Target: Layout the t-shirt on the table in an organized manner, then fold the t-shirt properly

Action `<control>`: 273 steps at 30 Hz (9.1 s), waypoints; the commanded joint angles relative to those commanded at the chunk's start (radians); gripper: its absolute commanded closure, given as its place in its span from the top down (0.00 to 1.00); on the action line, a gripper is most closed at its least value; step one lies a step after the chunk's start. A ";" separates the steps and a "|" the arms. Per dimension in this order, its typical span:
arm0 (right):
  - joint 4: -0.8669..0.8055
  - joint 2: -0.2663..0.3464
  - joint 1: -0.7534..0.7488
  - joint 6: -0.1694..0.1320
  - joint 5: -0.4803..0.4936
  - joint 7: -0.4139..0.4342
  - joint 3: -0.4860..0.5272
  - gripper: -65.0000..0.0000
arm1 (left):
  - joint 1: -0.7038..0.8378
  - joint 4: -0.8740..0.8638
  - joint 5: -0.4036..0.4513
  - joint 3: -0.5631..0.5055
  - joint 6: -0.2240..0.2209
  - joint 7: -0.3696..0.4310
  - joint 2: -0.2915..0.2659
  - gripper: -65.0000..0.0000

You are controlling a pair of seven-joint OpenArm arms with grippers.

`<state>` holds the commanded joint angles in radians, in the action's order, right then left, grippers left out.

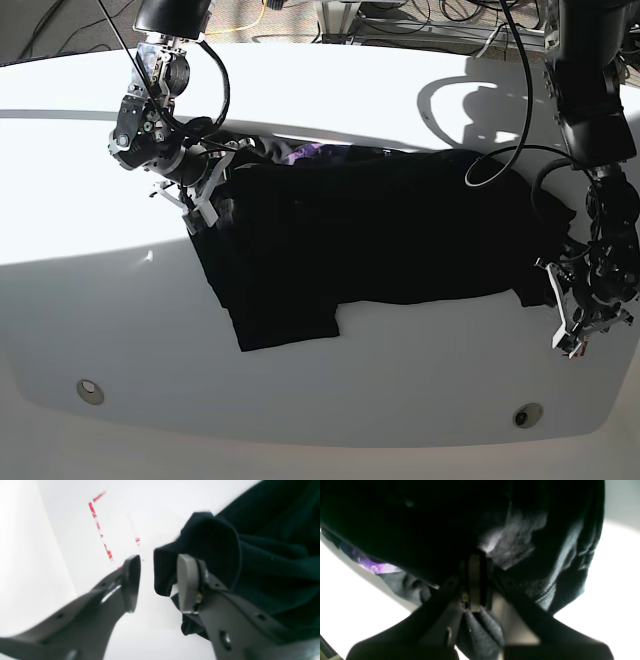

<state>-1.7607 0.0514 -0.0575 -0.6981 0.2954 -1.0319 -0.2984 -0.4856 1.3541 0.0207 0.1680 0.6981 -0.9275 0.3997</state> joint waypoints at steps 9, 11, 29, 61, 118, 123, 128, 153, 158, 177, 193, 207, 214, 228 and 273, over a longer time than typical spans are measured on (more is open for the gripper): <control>0.000 -0.003 0.000 0.000 0.000 0.000 0.000 0.00 | 0.048 0.129 -0.009 0.008 0.000 -0.026 0.005 0.80; 0.000 -0.003 0.000 0.000 0.000 0.000 0.000 0.00 | 0.109 0.222 -0.009 0.043 0.000 -0.069 0.005 0.80; 0.000 0.000 0.000 0.000 0.000 0.000 0.000 0.00 | 0.445 0.341 -0.003 0.127 0.000 -0.115 0.000 0.80; 0.006 -0.002 -0.002 0.000 0.000 0.000 0.000 0.00 | 0.252 -0.144 0.000 0.048 0.000 0.121 0.000 0.77; -0.270 0.176 0.091 0.000 0.407 -0.288 -0.255 0.00 | 0.124 0.643 -0.003 0.264 0.000 -0.422 -0.083 0.00; -0.270 0.178 0.098 0.000 0.407 -0.288 -0.252 0.00 | 0.083 0.643 -0.003 0.233 0.000 -0.422 -0.109 0.00; -0.270 0.190 0.146 0.000 0.411 -0.288 -0.249 0.00 | 0.064 0.644 -0.003 0.141 0.000 -0.422 -0.115 0.00; 0.454 0.471 1.433 0.000 0.193 -0.170 0.261 0.00 | -0.942 0.356 -0.006 -0.071 0.000 -0.365 -0.241 0.01; 0.422 0.505 1.409 0.000 0.203 -0.198 0.258 0.00 | -0.891 0.382 -0.008 -0.071 0.000 -0.348 -0.199 0.01; -0.071 0.390 0.318 0.000 0.351 -0.219 -0.164 0.00 | -0.018 0.582 -0.009 0.095 0.000 -0.336 -0.178 0.01; -0.077 0.302 -0.133 0.000 0.347 -0.009 -0.164 0.00 | 0.543 0.499 -0.009 0.103 0.000 -0.127 -0.170 0.01; -0.077 0.301 -0.265 0.000 0.347 -0.009 -0.172 0.00 | 0.651 0.470 -0.008 0.103 0.000 -0.127 -0.092 0.01; -0.077 0.305 -0.318 0.000 0.345 -0.009 -0.173 0.00 | 0.654 0.420 -0.008 0.103 0.000 -0.127 -0.054 0.01; -0.077 0.301 -0.408 0.000 0.345 -0.009 -0.209 0.45 | 0.697 0.422 -0.008 0.132 0.000 -0.127 -0.055 0.59; -0.233 0.292 -0.269 0.000 0.348 -0.117 -0.327 0.74 | 0.269 0.589 0.000 0.052 0.000 -0.250 -0.330 0.60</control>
<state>-1.9939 0.3429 -0.3261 -0.6981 0.6437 -1.1485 -0.6252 -0.2171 1.9433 0.0207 0.2202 0.6981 -1.1776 0.0698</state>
